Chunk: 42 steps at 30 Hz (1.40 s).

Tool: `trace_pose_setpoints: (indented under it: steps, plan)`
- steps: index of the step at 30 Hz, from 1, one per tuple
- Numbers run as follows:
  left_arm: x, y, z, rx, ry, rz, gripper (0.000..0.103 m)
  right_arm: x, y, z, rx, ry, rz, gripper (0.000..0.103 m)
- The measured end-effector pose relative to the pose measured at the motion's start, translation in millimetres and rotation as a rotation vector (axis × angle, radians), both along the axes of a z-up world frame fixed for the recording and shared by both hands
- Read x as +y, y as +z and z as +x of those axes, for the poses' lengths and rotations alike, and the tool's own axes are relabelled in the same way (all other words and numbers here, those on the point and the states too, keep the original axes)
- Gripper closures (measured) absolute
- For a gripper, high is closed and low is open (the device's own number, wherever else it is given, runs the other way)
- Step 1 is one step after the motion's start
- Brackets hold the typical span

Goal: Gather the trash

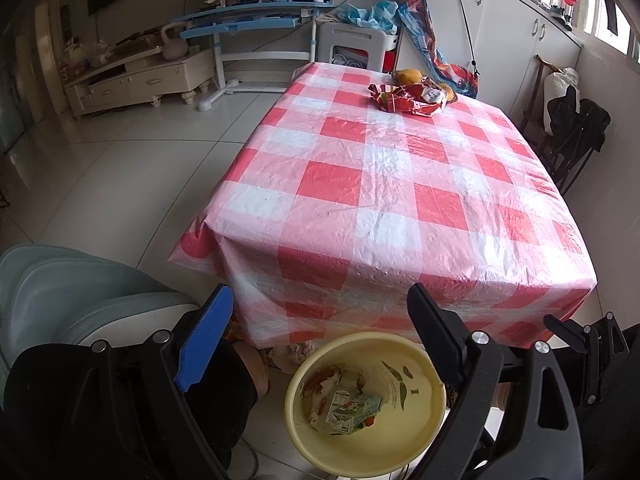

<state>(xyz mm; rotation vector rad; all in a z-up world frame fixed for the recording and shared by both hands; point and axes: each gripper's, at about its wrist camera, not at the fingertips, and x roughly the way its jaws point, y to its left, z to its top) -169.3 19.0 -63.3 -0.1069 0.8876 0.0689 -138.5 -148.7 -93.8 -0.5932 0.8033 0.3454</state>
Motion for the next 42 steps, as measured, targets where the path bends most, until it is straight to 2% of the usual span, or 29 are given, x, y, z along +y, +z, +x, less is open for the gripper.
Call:
trace_pose_setpoints:
  steps: [5,12,42]
  plan:
    - [-7,2,0,-0.008,-0.008,-0.006,0.017,7,-3,-4,-0.004,0.031,-0.023,0.008]
    - [-27,8,0,-0.043,-0.041,0.055,0.017,8,-3,-13,-0.028,0.062,-0.055,0.008]
    - [-35,8,8,-0.047,-0.015,0.068,0.015,-15,15,-14,-0.073,0.019,0.006,0.008]
